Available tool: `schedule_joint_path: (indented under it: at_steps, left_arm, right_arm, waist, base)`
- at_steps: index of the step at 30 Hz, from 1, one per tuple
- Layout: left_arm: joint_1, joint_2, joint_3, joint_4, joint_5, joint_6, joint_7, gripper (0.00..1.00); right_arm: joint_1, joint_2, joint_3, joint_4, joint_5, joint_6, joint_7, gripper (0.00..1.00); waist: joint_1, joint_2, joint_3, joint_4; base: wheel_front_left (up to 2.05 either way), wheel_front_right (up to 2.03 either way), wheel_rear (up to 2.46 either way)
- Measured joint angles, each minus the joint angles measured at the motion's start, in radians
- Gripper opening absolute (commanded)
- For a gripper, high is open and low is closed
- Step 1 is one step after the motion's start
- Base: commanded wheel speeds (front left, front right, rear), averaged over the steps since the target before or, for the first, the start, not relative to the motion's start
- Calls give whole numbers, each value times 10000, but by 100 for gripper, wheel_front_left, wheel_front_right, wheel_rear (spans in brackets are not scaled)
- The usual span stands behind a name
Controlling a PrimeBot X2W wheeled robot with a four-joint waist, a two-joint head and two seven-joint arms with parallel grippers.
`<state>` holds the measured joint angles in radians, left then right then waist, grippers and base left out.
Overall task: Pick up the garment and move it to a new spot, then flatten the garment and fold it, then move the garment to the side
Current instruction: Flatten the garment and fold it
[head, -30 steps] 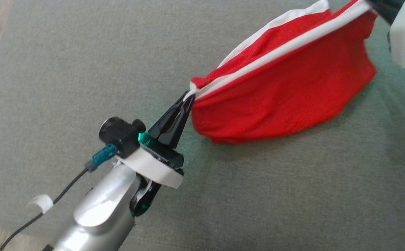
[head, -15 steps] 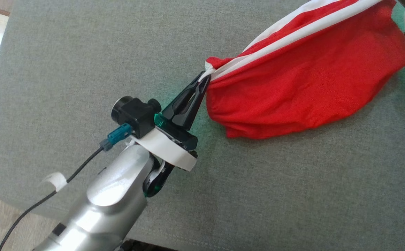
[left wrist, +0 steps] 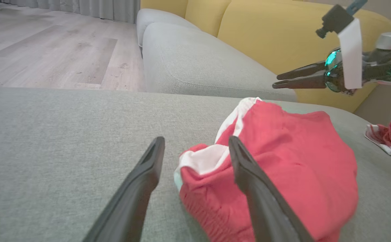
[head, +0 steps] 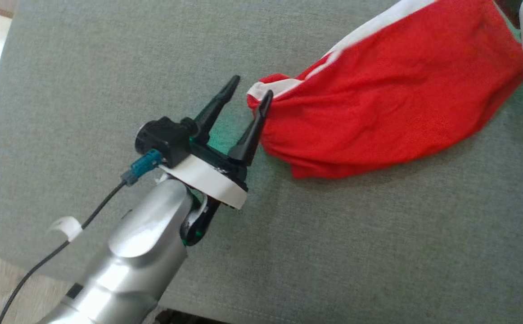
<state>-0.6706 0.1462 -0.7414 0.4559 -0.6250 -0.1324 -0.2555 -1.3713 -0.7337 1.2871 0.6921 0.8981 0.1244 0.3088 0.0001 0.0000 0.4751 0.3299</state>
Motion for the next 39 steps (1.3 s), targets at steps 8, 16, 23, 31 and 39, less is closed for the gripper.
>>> schedule_joint_path:
  at_steps: [8,16,23,31,39]
  left_arm:
    - [102,50,681,102,209,0,0,100]
    - [1104,366,1912,-25,393,0,0,100]
    - [1804,382,2959,-316,648,0,0,100]
    - [3158,111,3931,-715,966,0,0,100]
    - [4488,-359,4736,-1093,1674,2,0,100]
  right_arm:
    - [151,324,6,343,385,0,-872,100]
    - [1645,1068,-234,516,1012,0,-3388,100]
    - [2558,1569,-895,890,1425,0,-5076,100]
    - [4205,2416,-3051,1120,1164,-2,-5568,100]
    - [7379,3593,-7229,77,-1988,-2,-5595,100]
  waist:
    - [0,0,-416,-427]
    - [-3,0,-1476,-1270]
    - [-3,1,-2370,-2034]
    - [-3,1,-3220,-2849]
    - [-2,1,-3761,-3433]
  base:
    - [0,0,0]
    - [0,0,0]
    - [0,0,0]
    - [0,0,0]
    - [0,0,0]
